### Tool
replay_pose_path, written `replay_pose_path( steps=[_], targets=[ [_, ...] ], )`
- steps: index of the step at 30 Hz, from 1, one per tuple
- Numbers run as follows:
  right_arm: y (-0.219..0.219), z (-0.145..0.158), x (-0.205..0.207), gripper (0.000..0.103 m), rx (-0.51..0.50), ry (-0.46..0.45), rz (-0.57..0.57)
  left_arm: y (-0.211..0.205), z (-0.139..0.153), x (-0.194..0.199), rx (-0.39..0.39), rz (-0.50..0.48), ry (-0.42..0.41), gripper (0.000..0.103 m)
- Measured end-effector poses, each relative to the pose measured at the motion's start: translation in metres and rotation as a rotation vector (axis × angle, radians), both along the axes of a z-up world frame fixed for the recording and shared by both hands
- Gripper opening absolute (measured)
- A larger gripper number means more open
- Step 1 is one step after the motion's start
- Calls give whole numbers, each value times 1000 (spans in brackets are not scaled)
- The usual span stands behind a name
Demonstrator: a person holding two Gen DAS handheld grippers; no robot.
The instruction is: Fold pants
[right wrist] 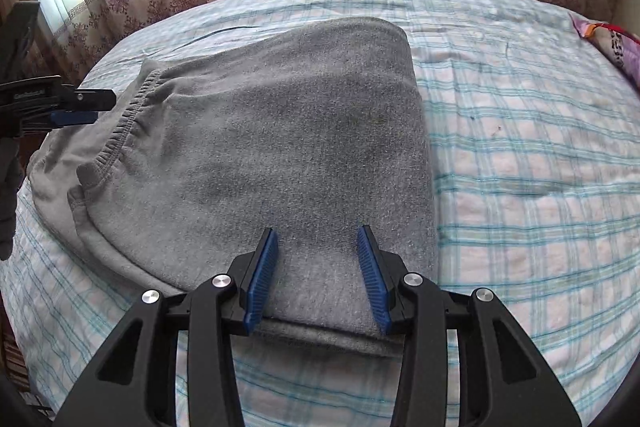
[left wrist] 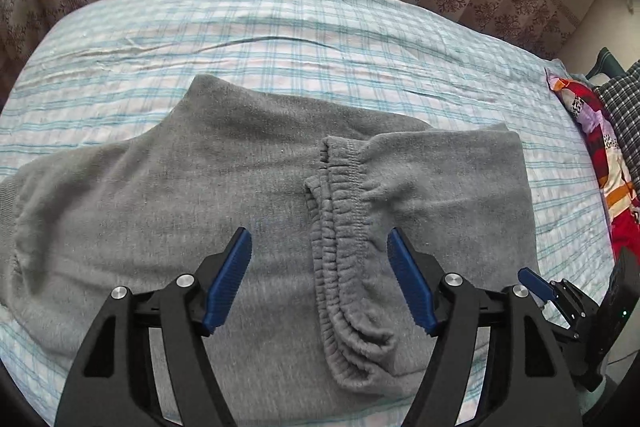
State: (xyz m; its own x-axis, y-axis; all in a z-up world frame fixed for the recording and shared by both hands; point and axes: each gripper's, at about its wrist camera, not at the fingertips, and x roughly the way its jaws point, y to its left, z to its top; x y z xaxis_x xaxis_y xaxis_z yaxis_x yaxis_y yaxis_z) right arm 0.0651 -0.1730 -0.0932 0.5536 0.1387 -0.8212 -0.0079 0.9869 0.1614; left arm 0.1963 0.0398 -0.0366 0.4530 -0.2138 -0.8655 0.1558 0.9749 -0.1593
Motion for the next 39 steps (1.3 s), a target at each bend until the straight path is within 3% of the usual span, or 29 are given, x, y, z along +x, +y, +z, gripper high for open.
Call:
replay_pose_path(
  steps=[7, 21, 29, 34, 39],
  targets=[
    [-2, 0, -1, 43, 7, -4, 6, -36, 0, -36, 58, -7, -69, 72],
    [2, 0, -6, 43, 4, -9, 5, -42, -48, -40, 136, -6, 13, 72],
    [-13, 25, -2, 43, 52, -33, -39, -33, -65, -40, 112, 9, 28, 73],
    [-27, 43, 33, 43, 66, -84, -63, -34, -67, -44, 115, 6, 9, 73],
    [-34, 33, 89, 43, 112, -54, -56, -34, -68, -46, 116, 2, 6, 73]
  ],
)
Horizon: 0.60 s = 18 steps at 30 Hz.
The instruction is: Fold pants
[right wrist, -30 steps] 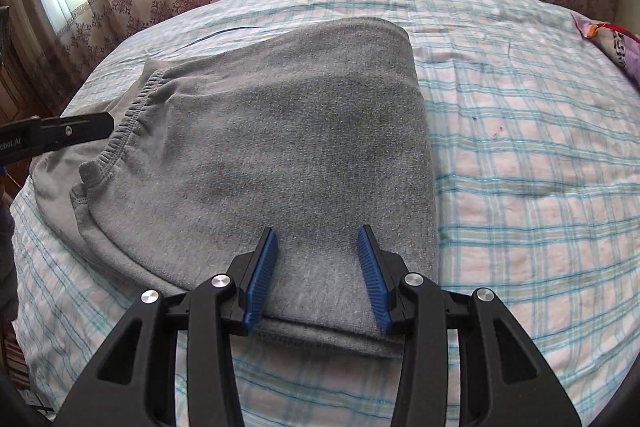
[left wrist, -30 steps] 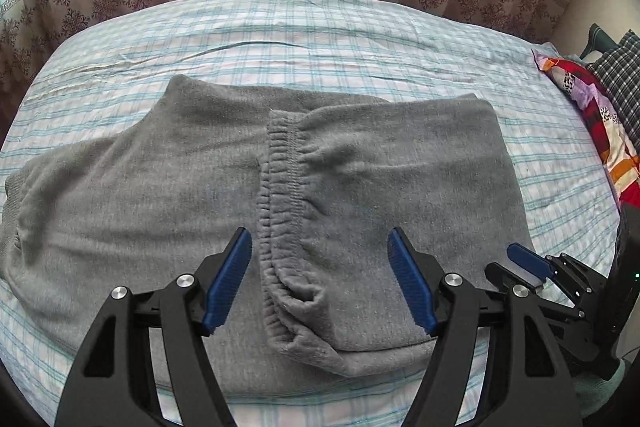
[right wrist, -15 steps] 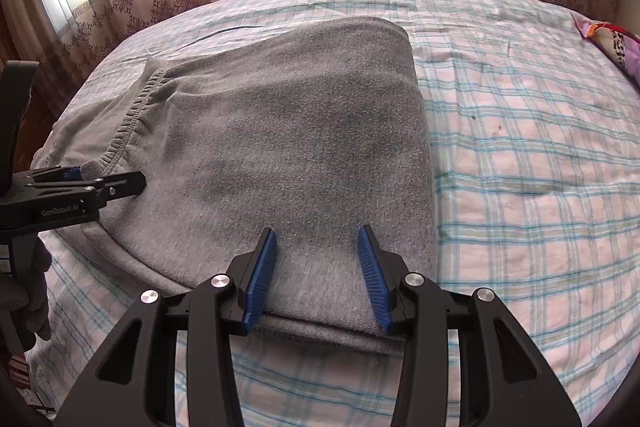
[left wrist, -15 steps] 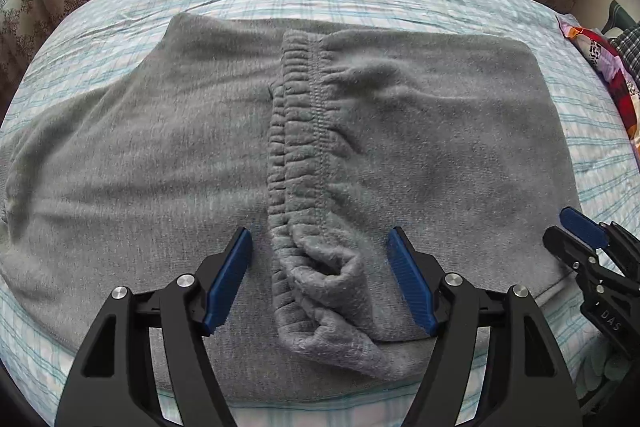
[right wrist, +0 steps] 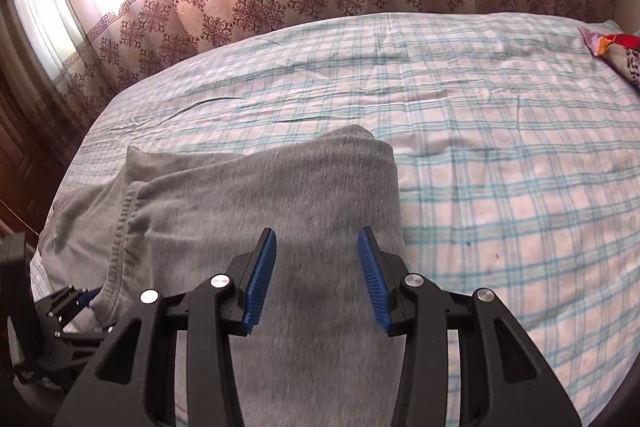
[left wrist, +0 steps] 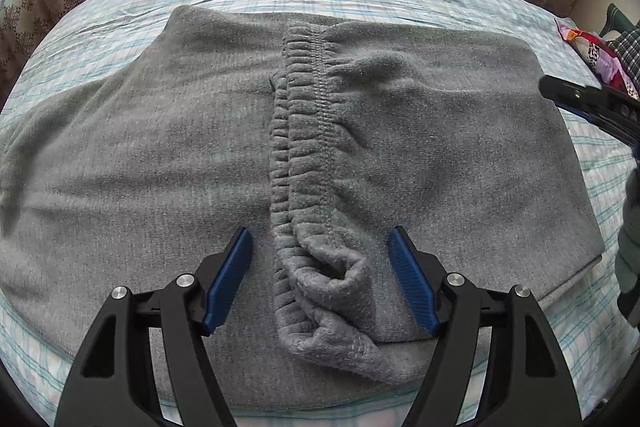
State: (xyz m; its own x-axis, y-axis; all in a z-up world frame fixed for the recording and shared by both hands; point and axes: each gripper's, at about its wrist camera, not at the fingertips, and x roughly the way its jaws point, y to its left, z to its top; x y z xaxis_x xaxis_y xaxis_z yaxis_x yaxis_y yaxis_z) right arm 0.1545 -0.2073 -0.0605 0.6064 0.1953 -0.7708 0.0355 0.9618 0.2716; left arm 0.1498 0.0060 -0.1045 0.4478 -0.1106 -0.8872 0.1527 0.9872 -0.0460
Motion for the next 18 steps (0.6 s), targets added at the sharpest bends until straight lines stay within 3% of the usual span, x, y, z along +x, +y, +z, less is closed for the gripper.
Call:
replay_pose_path(
  steps=[5, 10, 14, 18],
  targets=[
    [-6, -23, 34, 43, 29, 70, 3, 0, 0, 0, 3, -6, -2, 73],
    [-5, -29, 35, 44, 17, 74, 31, -2, 2, 5, 10, -6, 19, 74],
    [-19, -12, 12, 44, 56, 31, 13, 1, 13, 10, -7, 24, 53, 74],
    [-51, -10, -35, 53, 118, 28, -66, -10, 34, 11, 1, 28, 16, 74]
  ],
)
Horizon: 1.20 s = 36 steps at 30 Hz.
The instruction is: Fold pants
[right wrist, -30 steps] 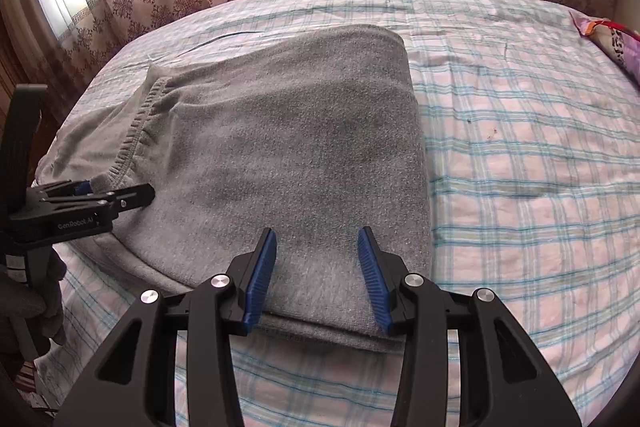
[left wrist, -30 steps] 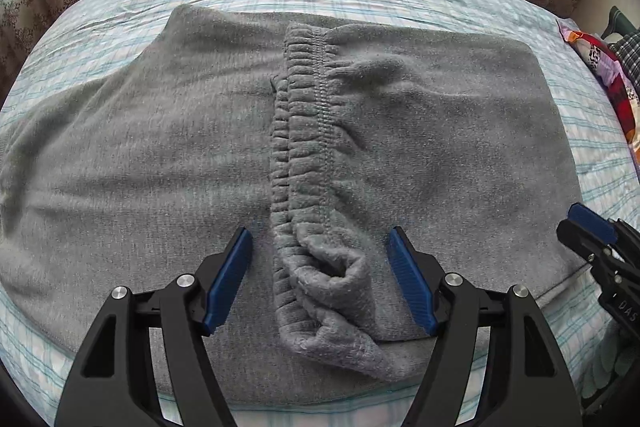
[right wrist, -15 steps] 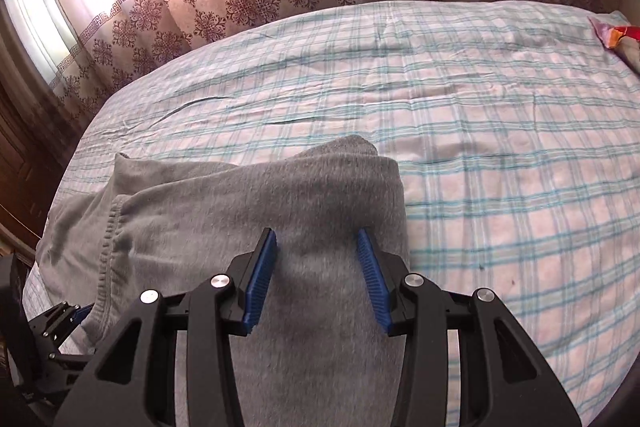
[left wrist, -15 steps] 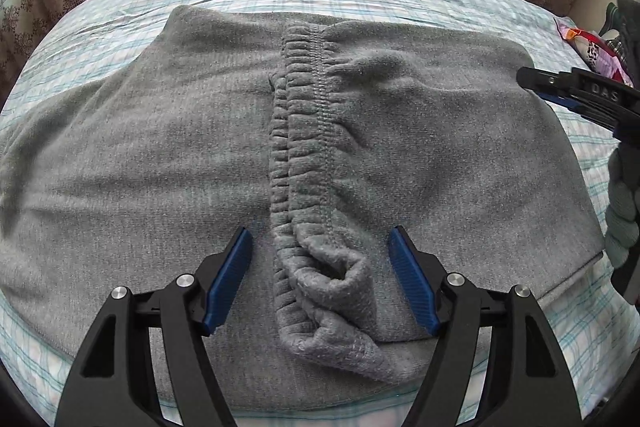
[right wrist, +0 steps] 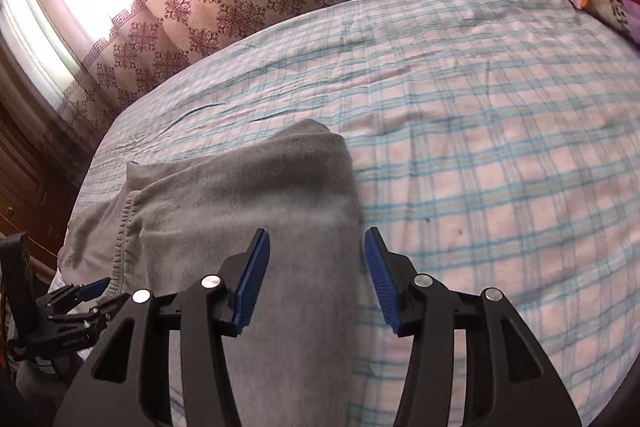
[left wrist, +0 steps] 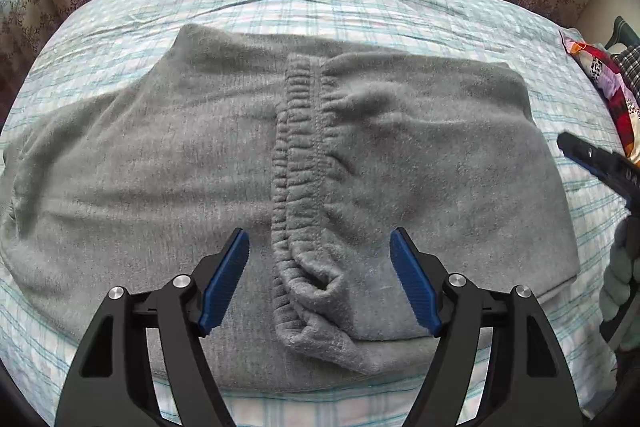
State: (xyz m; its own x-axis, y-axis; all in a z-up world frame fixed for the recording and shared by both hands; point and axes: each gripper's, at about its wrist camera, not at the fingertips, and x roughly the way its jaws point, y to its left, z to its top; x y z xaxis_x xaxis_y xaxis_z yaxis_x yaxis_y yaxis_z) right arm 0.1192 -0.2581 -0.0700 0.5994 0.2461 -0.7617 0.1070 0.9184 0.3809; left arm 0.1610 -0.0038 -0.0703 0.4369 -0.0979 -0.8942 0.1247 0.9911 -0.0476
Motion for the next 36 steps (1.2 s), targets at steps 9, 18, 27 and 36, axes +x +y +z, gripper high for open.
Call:
replay_pose_path(
  steps=[9, 18, 27, 36],
  targets=[
    [-28, -29, -75, 53, 197, 95, -92, -82, 23, 20, -55, -170, 1, 83],
    [4, -49, -82, 53, 242, 107, -30, -169, 18, 51, -93, -290, 98, 88],
    [21, -46, -83, 32, 240, 70, -16, -223, -14, 80, 27, -283, 242, 89],
    [34, -28, -89, 31, 232, -1, 26, -255, -30, 84, 192, -330, 292, 98]
  ],
)
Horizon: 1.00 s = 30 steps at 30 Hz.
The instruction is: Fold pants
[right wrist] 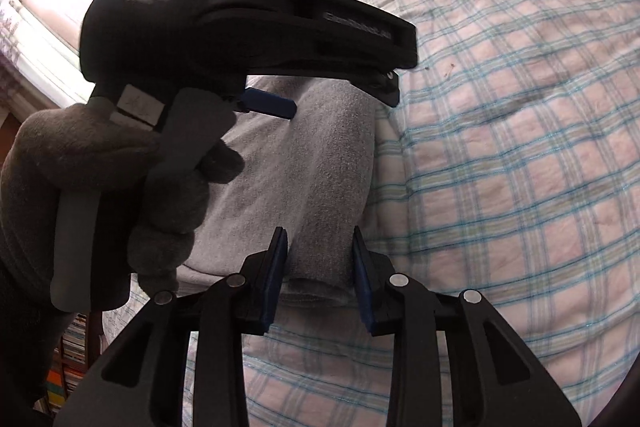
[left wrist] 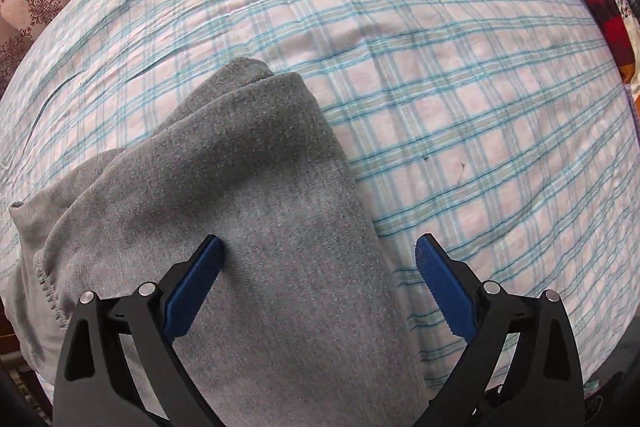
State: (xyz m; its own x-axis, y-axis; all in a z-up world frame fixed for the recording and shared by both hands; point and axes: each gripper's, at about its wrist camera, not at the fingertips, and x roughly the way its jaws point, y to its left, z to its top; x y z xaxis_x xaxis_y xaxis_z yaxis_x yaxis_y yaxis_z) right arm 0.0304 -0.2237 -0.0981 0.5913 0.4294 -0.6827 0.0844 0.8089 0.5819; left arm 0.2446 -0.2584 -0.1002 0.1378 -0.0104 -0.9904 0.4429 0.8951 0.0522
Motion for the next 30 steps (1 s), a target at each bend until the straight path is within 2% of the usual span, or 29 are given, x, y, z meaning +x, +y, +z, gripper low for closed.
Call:
replay_pose_path(
  steps=[2, 3, 4, 5, 7, 9, 11, 12, 13, 14, 15, 16, 21, 23, 25, 26, 28, 30],
  targets=[
    [10, 5, 1, 31, -34, -19, 14, -6, -4, -1, 39, -40, 3, 98],
    [15, 7, 1, 31, -54, -29, 22, -9, -6, -2, 55, -60, 2, 94],
    [19, 10, 1, 31, -72, -41, 29, -9, -6, -2, 69, -73, -3, 88],
    [24, 12, 1, 31, -87, -51, 34, -7, -5, -1, 84, -66, -16, 72],
    [29, 16, 0, 31, -106, -68, 34, 2, 0, 4, 41, -45, -6, 61],
    [31, 19, 0, 31, -107, -77, 29, 11, 7, 4, 2, -53, -1, 45],
    [33, 21, 0, 34, -120, -83, 20, 18, 14, 2, -29, -72, -3, 35],
    [33, 23, 0, 38, -135, -85, 9, 21, 19, 2, -46, -77, -8, 32],
    [34, 23, -1, 50, -138, -85, 0, 24, 23, 1, -65, -77, -12, 31],
    [34, 24, -1, 56, -142, -83, -9, 28, 27, 1, -85, -69, -13, 30],
    [32, 24, -1, 69, -148, -80, -19, 33, 32, 1, -114, -56, -12, 29],
    [34, 24, 0, 73, -152, -76, -26, 38, 36, 1, -137, -45, -12, 29],
    [33, 21, 15, 73, -103, -48, -26, 67, 58, -6, -240, 3, -28, 28],
    [40, 23, 23, 65, -88, -40, -25, 76, 67, -7, -283, 27, -32, 28],
    [53, 30, 29, 38, -115, -58, -8, 99, 75, -8, -328, 45, -34, 27],
    [62, 38, 31, 37, -145, -77, 9, 107, 81, -7, -347, 52, -39, 27],
    [82, 55, 33, 24, -233, -132, 38, 125, 88, -5, -395, 73, -46, 27],
    [104, 72, 35, 21, -317, -196, 71, 151, 99, -3, -466, 100, -45, 27]
  ],
)
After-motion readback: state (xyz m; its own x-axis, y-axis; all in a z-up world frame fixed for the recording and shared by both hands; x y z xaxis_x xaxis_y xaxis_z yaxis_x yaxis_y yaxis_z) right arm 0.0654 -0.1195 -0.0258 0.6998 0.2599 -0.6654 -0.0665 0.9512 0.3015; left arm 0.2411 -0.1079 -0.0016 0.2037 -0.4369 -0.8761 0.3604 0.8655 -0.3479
